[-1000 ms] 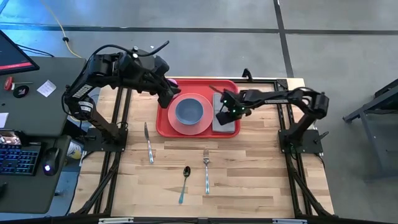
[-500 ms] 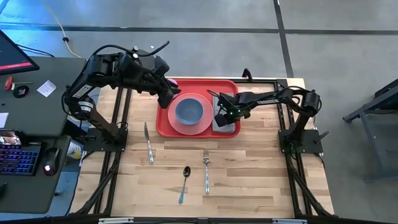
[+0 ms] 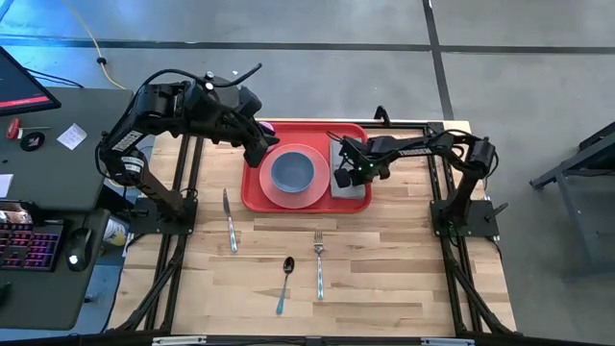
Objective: Set up tray
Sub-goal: Put the gray napkin on the red serving tray, then put the blue fork on the gray napkin
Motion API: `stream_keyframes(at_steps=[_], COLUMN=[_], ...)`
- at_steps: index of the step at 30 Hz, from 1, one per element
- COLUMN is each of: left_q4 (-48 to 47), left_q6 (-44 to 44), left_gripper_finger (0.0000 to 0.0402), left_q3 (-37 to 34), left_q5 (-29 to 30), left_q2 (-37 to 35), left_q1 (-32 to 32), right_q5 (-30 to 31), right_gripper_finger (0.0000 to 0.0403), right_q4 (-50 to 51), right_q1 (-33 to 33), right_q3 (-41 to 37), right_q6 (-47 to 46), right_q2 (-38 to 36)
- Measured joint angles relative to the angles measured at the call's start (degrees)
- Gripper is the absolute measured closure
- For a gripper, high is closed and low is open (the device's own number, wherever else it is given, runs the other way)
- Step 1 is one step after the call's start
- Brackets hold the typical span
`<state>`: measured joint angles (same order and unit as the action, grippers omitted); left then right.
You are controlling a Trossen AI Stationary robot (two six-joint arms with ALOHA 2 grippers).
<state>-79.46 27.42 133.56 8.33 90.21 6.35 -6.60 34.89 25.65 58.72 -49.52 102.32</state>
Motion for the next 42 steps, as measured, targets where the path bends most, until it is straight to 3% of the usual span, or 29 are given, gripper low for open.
stream_keyframes(at_steps=[19, 25, 36, 42], left_q4=[0.0, -0.02, -0.15, 0.06], left_q6=[0.0, 0.24, -0.25, -2.17], left_gripper_finger=[0.025, 0.025, 0.025, 0.025], left_q3=[0.0, 0.0, 0.0, 0.0], left_q5=[0.03, -0.93, -1.39, -1.37], left_q2=[0.0, 0.0, 0.0, 0.0], left_q1=[0.0, 0.0, 0.0, 0.0], right_q5=[-3.42, -3.36, -3.7, -3.89], right_gripper_finger=[0.0401, 0.0381, 0.0304, 0.0289], right_q4=[1.18, 1.38, 0.96, -0.75], right_q1=[-1.42, -0.83, -1.57, -5.32], right_q3=[0.0, -0.02, -0.04, -0.04], right_q6=[-1.7, -1.44, -1.08, -1.97], right_q2=[0.04, -0.56, -11.13, -17.47])
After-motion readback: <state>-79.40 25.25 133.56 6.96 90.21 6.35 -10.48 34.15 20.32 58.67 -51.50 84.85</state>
